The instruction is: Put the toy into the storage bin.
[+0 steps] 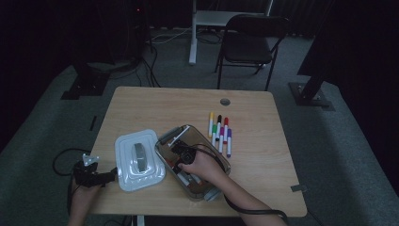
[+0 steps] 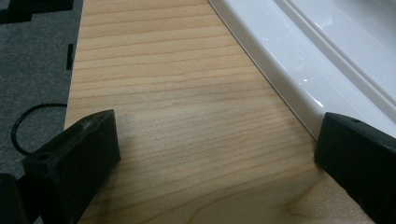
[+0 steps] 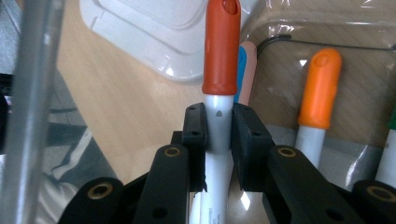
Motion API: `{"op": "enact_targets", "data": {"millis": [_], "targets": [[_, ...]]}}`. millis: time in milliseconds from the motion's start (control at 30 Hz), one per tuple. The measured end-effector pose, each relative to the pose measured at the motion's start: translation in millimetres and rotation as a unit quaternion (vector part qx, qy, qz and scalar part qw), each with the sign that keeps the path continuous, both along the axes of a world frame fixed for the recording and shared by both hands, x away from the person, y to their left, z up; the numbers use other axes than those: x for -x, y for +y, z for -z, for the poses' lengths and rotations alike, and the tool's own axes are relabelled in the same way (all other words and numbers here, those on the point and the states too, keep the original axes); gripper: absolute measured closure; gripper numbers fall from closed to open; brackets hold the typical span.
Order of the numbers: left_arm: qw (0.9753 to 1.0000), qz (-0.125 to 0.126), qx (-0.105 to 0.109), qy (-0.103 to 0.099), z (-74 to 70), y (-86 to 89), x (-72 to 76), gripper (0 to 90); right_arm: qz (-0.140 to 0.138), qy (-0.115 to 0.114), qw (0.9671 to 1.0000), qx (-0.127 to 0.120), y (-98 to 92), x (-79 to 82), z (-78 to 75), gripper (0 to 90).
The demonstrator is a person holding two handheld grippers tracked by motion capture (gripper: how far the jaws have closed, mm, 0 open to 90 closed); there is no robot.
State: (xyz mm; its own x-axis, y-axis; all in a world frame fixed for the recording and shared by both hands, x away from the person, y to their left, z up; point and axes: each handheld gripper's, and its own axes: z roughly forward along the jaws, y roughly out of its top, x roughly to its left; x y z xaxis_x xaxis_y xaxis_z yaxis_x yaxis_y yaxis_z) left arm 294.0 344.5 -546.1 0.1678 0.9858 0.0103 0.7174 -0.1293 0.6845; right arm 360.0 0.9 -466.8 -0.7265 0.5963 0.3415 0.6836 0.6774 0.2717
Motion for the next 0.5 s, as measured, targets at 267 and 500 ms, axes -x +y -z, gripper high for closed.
{"op": "enact_targets", "data": {"millis": [267, 500], "targets": [[1.0, 0.0, 0.0, 0.0, 0.0, 0.0, 0.0, 0.6, -0.015, 0.011, 0.9997, 0.014, 1.6, 0.7, 6.5, 72.9], [1.0, 0.0, 0.0, 0.0, 0.0, 0.0, 0.0, 0.6, -0.02, 0.005, 0.9996, 0.019, -2.5, 0.9, 6.7, 70.7]]}}
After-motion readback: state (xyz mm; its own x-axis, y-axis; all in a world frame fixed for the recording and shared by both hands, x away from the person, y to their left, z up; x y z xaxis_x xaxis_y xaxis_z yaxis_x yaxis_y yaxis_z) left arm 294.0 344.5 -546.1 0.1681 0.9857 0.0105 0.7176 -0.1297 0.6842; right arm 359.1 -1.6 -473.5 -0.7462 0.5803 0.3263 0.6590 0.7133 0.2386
